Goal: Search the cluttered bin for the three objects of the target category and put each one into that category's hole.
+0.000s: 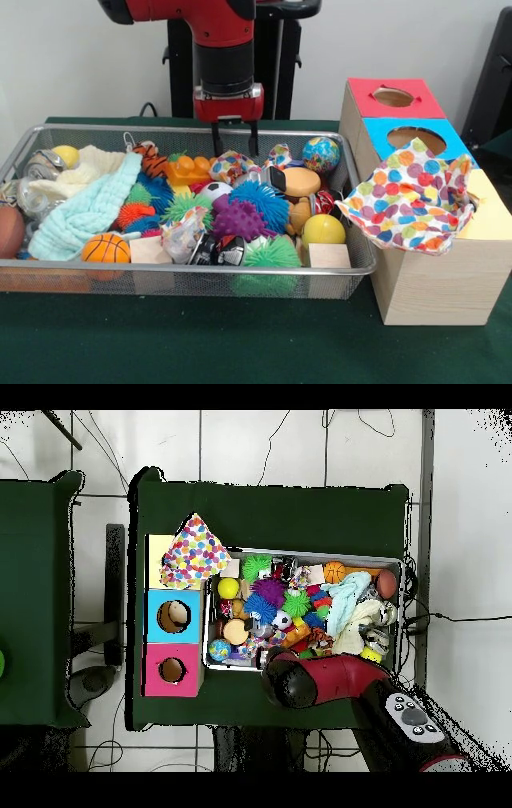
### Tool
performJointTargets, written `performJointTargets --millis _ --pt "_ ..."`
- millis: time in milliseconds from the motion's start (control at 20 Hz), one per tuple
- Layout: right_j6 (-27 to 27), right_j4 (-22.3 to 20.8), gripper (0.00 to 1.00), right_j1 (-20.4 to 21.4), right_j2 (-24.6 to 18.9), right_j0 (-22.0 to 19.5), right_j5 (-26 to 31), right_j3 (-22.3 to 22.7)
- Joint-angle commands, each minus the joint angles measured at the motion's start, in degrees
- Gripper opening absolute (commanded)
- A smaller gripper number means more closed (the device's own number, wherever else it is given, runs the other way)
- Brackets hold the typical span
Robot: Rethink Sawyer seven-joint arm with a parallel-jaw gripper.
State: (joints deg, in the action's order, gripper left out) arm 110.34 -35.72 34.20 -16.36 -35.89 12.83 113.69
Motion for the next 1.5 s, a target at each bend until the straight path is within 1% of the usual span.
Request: performJointTargets --millis 50,300,450,600,700,900,1050,1200,1300,1500 --pt "1.41 -0.83 1.0 -0.44 -0.76 0.79 0.55 -7.26" --pt "0.02 0.88 1.0 0.11 -3.09 -0.92 2.95 -6.82" --pt "0.26 1.36 1.0 0.72 -3.69 -1.02 2.77 -6.52" --pt "0.2 1.35 1.0 -0.18 -4.23 -1.22 2.26 -6.87" --pt "0.25 1.51 1.0 0.28 -4.36 -1.1 2.36 -6.7" --pt "2.25 2.62 1.0 1.56 -3.15 0.0 2.41 -4.88" --pt "3.45 3.15 1.0 2.3 -2.19 1.58 2.36 -4.29" --pt "2.55 4.73 1.0 5.06 -3.28 2.7 5.27 -4.49" --pt "1.24 6.35 1.0 6.21 -4.32 3.26 8.69 -5.25" --pt "0.08 6.93 1.0 7.51 -5.05 3.79 8.96 -5.93"
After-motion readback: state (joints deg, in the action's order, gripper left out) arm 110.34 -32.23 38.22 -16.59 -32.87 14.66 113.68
